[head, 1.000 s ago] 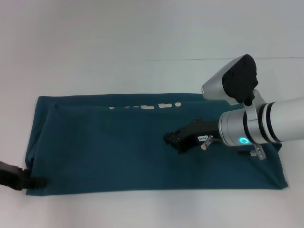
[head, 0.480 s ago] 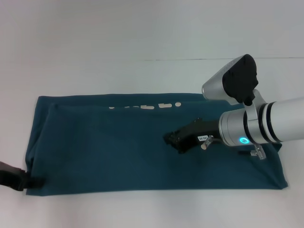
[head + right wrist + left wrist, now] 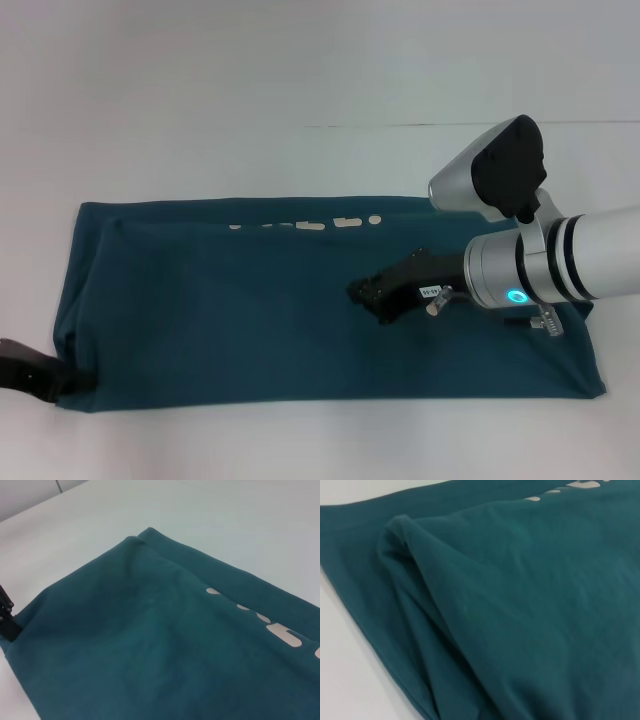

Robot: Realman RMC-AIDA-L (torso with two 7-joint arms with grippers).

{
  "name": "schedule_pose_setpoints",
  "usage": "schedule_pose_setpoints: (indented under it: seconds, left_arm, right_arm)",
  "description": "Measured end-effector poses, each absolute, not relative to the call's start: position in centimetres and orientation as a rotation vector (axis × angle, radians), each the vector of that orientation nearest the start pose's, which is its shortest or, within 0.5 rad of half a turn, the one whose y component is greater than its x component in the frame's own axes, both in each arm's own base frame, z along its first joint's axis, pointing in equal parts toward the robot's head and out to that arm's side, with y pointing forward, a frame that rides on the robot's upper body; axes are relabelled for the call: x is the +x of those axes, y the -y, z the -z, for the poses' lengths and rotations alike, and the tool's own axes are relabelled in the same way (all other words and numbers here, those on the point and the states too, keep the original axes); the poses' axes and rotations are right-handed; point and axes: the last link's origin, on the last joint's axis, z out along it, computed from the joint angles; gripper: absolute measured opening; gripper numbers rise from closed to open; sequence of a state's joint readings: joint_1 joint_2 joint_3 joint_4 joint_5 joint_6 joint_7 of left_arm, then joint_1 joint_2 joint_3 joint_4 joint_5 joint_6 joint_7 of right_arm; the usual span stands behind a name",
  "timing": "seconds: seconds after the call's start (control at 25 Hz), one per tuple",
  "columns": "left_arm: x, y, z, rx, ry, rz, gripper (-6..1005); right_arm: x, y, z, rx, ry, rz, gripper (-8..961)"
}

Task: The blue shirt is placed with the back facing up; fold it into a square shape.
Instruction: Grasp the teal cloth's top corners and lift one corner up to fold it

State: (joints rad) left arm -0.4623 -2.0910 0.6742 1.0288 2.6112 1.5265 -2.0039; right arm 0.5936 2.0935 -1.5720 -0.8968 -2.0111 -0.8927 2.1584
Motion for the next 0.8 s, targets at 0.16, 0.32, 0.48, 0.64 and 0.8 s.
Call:
schedule_pose_setpoints:
  seconds: [0.16, 0.32, 0.48, 0.64, 0.8]
  left_arm:
    - [-33.0, -31.5, -4.8, -2.456, 1.263, -0.115, 49]
    - [-32.7, -31.9, -4.9, -2.452, 1.257, -0.085, 50]
    - [-32.5, -32.1, -5.0, -2.45, 1.253, -0.065, 51]
    - [-32.3, -32.4, -5.5, -2.432, 1.258, -0.003, 51]
    - [-32.1, -32.7, -6.1, -2.423, 1.269, 0.058, 51]
  right_arm:
    - [18.9, -37.4, 8.8, -2.672, -0.808, -0.121, 17]
    - [18.7, -37.4, 8.8, -2.679, -0.804, -0.124, 17]
    - [18.0, -37.3, 8.8, -2.705, -0.792, -0.134, 17]
    - [17.4, -37.1, 9.0, -2.735, -0.779, -0.134, 17]
    - [17.3, -36.9, 9.3, -2.744, -0.787, -0.128, 17]
